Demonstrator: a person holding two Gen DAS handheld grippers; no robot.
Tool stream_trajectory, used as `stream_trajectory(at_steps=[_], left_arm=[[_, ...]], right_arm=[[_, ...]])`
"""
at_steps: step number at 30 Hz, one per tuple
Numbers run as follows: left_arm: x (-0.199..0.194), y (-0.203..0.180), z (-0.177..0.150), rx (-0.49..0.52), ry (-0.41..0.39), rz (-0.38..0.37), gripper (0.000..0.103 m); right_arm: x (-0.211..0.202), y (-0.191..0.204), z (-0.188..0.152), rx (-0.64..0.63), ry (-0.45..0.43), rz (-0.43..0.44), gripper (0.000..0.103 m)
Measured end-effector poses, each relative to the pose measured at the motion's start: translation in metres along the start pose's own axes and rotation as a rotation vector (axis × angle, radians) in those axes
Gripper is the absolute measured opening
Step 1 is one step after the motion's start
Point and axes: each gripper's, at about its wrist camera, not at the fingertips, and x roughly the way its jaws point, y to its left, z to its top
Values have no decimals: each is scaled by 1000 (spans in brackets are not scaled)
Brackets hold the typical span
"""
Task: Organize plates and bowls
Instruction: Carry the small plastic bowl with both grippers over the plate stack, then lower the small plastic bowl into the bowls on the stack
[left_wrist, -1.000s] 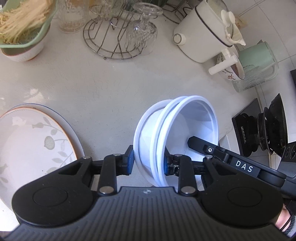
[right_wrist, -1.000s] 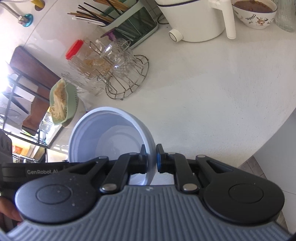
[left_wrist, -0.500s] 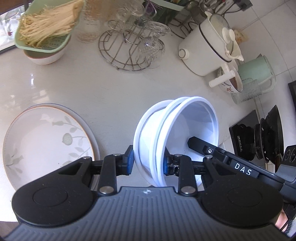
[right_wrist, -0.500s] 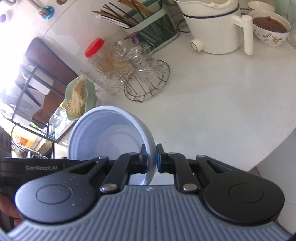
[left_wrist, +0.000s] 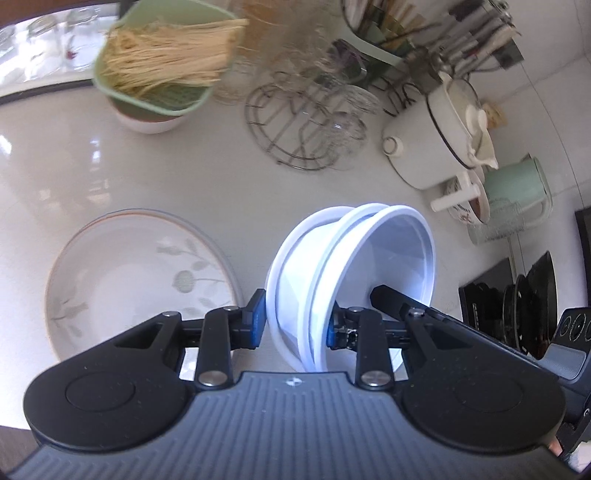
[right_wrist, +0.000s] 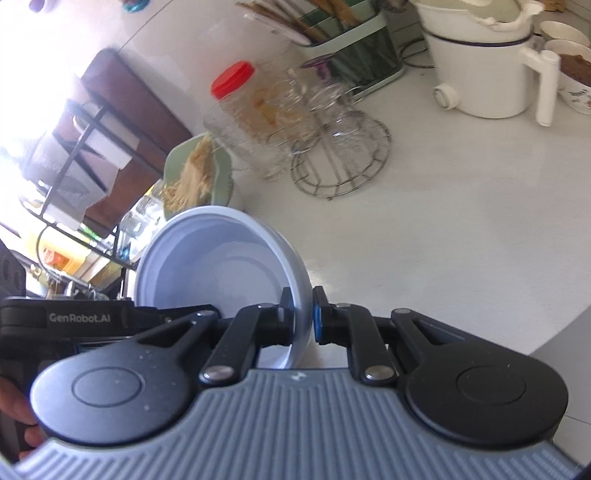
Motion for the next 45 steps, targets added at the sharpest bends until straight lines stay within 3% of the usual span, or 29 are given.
stream_trajectory(at_steps=[10,17,28,39,40,41,43,45], left_arm=[[-18,58,-5,-85,-43,14,33],[-19,88,-4,-71,-48,21,33],[2,130,2,-53,42,30,34],[16,150,-3,-50,77,31,34],[16,151,-3,-51,81,35,38],[15,151,-3,-49,84,40,52],[12,149,-3,-33,84,37,63],[6,147,-5,-18,54,40,64]], right_arm=[[34,47,-9,-86,74,14,14],[53,72,-21,-71,99,-2,15],[86,87,-44,-14,158,-82,15],[105,93,-61,17,182,-135,15],[106,93,-62,20,183,-137,15],[106,93,-63,24,185,-139,18],[108,95,-64,5,191,-149,21],[106,97,-63,-1,185,-155,26]])
